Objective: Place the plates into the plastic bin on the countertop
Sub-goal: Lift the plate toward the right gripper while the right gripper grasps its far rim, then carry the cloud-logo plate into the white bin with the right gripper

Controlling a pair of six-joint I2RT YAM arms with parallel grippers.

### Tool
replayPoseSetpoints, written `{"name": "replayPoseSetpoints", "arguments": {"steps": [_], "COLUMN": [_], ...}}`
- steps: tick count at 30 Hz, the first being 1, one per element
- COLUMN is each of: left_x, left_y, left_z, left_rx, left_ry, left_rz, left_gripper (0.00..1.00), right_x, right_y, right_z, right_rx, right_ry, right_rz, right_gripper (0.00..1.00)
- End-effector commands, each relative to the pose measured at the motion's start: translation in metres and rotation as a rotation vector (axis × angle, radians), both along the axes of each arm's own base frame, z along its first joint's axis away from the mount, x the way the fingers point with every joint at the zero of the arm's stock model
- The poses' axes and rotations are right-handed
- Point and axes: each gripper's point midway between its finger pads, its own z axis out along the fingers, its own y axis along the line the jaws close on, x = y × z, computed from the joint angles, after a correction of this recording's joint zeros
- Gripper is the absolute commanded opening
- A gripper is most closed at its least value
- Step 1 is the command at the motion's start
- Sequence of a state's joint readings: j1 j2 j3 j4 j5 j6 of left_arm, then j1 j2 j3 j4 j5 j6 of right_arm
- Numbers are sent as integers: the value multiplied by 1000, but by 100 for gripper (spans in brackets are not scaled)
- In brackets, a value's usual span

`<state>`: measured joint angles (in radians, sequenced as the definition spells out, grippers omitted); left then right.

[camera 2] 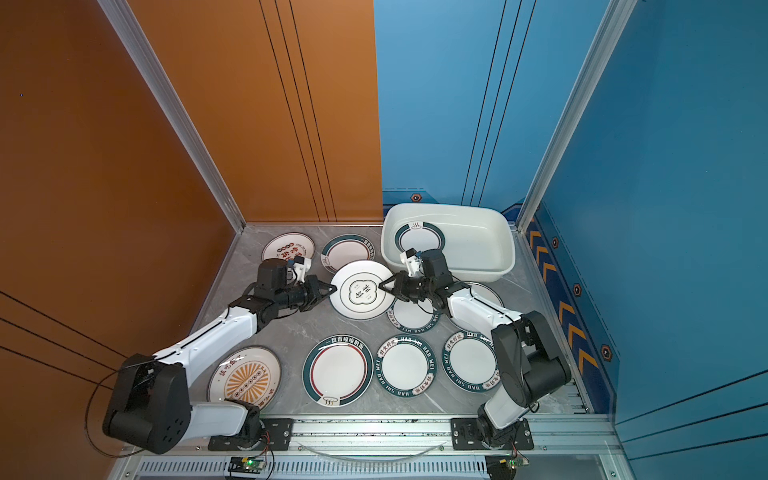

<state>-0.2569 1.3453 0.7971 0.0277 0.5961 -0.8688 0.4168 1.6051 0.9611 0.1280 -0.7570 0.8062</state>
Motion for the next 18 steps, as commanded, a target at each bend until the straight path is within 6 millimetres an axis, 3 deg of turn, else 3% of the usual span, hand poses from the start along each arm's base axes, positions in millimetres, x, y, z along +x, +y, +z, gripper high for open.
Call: {"name": "replayPoseSetpoints", "arguments": {"steps": [1, 8, 14, 18], "left_x": [8, 6, 3, 0], "left_y": [-11, -14, -12, -10], "left_z": [18, 17, 17, 19], "left_rx": [-21, -13, 6, 15], "left_ry": [-63, -63, -65, -73], "left_rz": [-31, -43, -48, -47], "left_gripper": [0, 2, 9, 24], "right_x": [-4, -6, -10, -12], "right_y": [9, 9, 4, -2], "right_z": [8, 10, 15, 17], "right_rx": [35, 38, 18, -8], "right_ry": [-22, -21, -33, -37], "right_rz": [43, 46, 46, 37], "right_gripper": [19, 0, 0, 0]}}
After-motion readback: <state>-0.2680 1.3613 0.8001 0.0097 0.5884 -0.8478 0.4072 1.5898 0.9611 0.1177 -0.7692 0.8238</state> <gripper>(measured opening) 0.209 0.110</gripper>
